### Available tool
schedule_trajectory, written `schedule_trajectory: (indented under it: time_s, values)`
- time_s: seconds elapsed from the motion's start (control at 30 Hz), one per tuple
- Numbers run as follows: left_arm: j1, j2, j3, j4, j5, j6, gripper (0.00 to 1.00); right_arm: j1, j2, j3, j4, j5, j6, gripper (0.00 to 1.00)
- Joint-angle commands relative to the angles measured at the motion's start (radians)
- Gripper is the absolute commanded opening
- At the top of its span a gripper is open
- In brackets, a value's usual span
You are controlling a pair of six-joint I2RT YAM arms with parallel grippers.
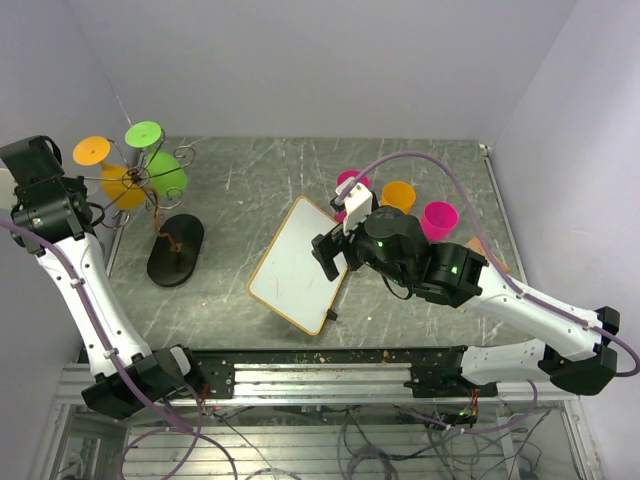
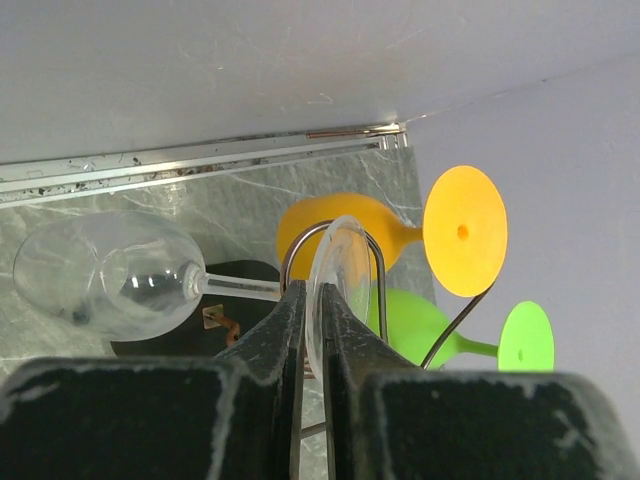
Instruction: Take the wine glass off the wine glass rack
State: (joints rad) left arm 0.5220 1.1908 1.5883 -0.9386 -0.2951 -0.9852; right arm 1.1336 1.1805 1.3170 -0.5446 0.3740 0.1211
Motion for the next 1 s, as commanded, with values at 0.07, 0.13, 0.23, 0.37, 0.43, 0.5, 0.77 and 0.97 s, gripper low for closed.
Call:
schedule_trajectory:
  time_s: [0.07, 0.13, 0.23, 0.37, 0.43, 0.5, 0.77, 0.97]
  values:
    - [0.007, -0.036, -0.003, 0.021, 0.009, -0.008, 0.07, 0.005, -0.018, 0.030, 0.006, 0.004, 0.008, 1.00]
    - [0.007, -0.046, -0.007, 0.041, 0.009, -0.020, 0.07, 0.004, -0.020, 0.031, 0.005, 0.005, 0.009, 1.00]
    - [0.007, -0.066, -0.021, 0.091, -0.002, -0.033, 0.07, 0.003, -0.021, 0.031, 0.003, 0.007, 0.010, 1.00]
    - [0.007, -0.096, -0.037, 0.151, -0.020, -0.040, 0.07, 0.004, -0.021, 0.032, -0.002, 0.013, 0.009, 1.00]
    - [0.007, -0.106, -0.042, 0.174, -0.023, -0.039, 0.07, 0.004, -0.024, 0.032, -0.001, 0.015, 0.007, 1.00]
    - [0.006, -0.110, -0.046, 0.188, -0.022, -0.041, 0.07, 0.004, -0.024, 0.027, 0.002, 0.015, 0.006, 1.00]
    - [0.007, -0.122, -0.061, 0.239, -0.068, -0.032, 0.07, 0.005, -0.020, 0.035, -0.004, 0.014, 0.004, 1.00]
    - [0.007, -0.096, -0.035, 0.231, -0.081, -0.022, 0.07, 0.004, -0.025, 0.033, -0.003, 0.017, 0.006, 1.00]
